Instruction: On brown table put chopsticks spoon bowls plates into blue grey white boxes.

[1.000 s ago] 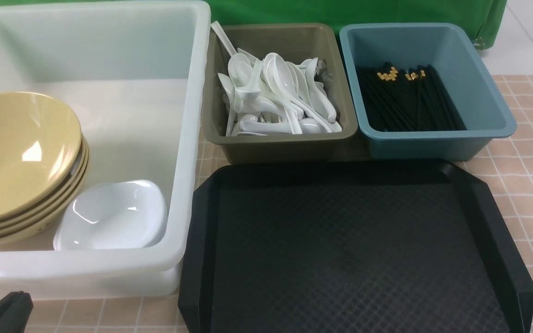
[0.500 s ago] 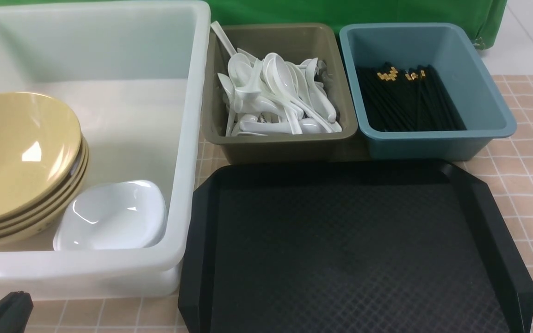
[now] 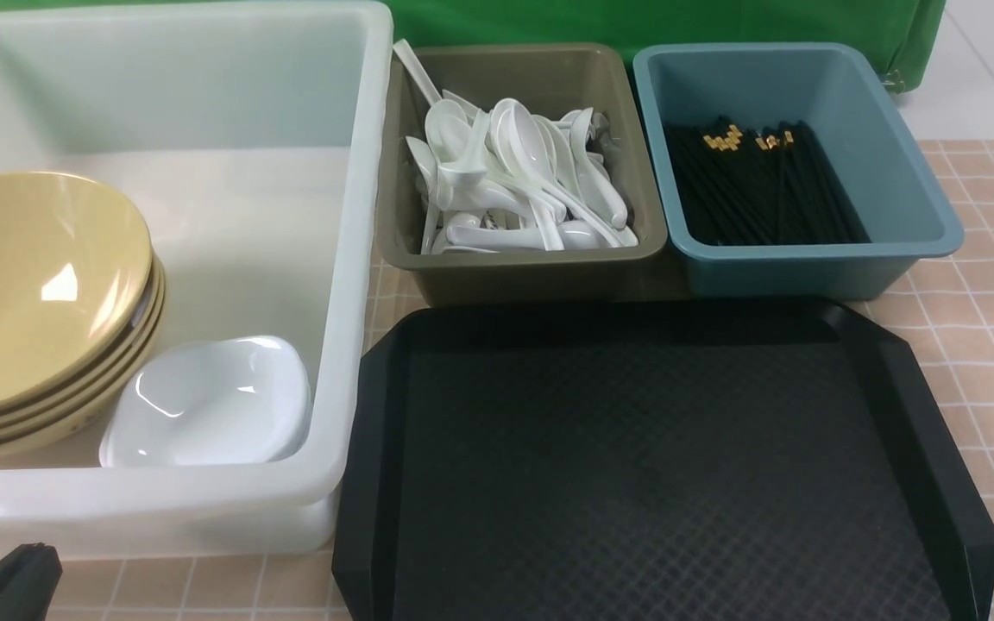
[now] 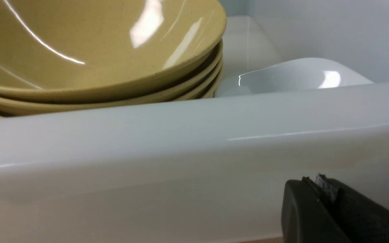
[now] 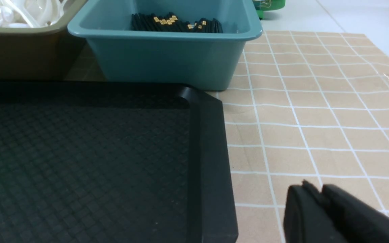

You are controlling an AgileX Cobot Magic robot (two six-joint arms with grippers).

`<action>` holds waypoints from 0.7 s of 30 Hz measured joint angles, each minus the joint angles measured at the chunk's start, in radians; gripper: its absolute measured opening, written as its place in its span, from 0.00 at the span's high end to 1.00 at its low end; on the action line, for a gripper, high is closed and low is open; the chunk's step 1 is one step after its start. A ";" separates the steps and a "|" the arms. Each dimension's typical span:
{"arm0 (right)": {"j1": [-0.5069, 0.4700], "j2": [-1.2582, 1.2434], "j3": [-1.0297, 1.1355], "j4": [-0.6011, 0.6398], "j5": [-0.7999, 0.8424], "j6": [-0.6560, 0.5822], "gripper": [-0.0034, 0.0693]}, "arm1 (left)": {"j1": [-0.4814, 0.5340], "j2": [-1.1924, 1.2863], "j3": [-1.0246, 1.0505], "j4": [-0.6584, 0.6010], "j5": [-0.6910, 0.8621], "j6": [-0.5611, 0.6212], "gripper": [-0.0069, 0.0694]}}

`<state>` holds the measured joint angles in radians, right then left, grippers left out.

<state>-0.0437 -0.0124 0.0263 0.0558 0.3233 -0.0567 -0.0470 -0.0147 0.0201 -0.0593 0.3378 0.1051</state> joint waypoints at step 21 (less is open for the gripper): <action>0.000 0.000 0.000 0.000 0.000 0.000 0.78 | 0.000 0.000 0.000 0.000 0.000 0.000 0.91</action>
<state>-0.0437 -0.0124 0.0263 0.0558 0.3233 -0.0567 -0.0470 -0.0147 0.0201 -0.0593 0.3378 0.1051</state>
